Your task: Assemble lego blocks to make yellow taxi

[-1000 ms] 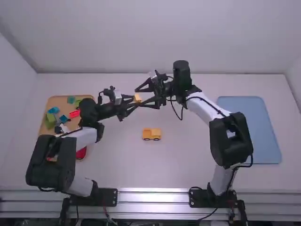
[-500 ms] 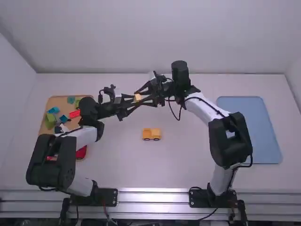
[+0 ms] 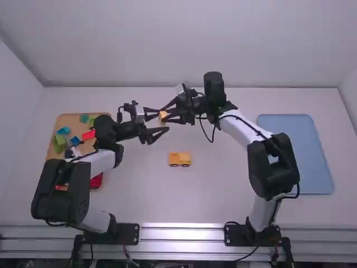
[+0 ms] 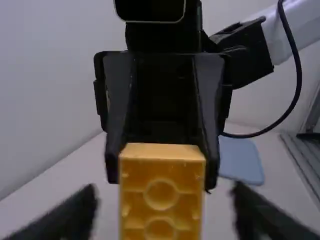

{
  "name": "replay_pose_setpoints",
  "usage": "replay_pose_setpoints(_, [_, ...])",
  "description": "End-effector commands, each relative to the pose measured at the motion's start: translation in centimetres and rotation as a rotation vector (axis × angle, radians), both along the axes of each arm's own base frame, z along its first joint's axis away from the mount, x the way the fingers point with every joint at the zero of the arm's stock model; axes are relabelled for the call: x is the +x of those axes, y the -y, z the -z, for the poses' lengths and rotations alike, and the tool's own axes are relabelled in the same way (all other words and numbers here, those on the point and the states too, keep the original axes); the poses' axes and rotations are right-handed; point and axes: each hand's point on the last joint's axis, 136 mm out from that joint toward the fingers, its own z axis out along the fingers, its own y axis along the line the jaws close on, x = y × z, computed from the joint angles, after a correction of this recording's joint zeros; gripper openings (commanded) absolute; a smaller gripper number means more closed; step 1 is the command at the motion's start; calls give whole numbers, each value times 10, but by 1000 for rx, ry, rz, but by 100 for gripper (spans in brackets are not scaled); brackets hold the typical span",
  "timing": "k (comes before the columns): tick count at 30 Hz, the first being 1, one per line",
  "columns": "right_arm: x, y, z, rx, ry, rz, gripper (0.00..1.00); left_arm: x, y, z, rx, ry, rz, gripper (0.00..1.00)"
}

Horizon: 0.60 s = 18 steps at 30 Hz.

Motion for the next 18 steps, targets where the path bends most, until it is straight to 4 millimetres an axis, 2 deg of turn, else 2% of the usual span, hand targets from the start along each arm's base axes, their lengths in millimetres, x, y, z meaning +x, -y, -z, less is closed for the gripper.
replay_pose_setpoints(1, [26, -8, -9, -29, -28, 152, 17, 1, 3, -4, 2, 8, 13, 99])
replay_pose_setpoints(3, [52, -8, -14, -39, -38, 313, 17, 3, 3, 5, 12, -35, 9, 98])
replay_pose_setpoints(5, [68, -3, -21, -48, -32, 427, 16, 5, 2, 19, 38, -79, 1, 99])
replay_pose_setpoints(6, [68, -3, -21, -48, -32, 427, 16, 5, 2, 19, 38, -79, 1, 99])
replay_pose_setpoints(8, [89, 13, -20, -109, -37, 598, 15, 18, -4, 45, 67, -200, -86, 99])
replay_pose_setpoints(9, [100, 25, -14, -176, -36, 712, 15, 26, -9, 64, 102, -274, -157, 99])
replay_pose_setpoints(10, [103, 29, -11, -206, -38, 755, 14, 29, -12, 72, 119, -298, -186, 99])
replay_pose_setpoints(11, [108, 39, -2, -273, -45, 843, 14, 33, -18, 88, 158, -346, -247, 99])
replay_pose_setpoints(13, [110, 53, 13, -391, -69, 972, 14, 38, -26, 109, 216, -408, -328, 99])
replay_pose_setpoints(15, [104, 69, 36, -545, -98, 1085, 14, 46, -37, 134, 314, -459, -467, 99])
replay_pose_setpoints(18, [89, 77, 65, -696, -136, 1110, 14, 56, -51, 150, 401, -483, -647, 99])
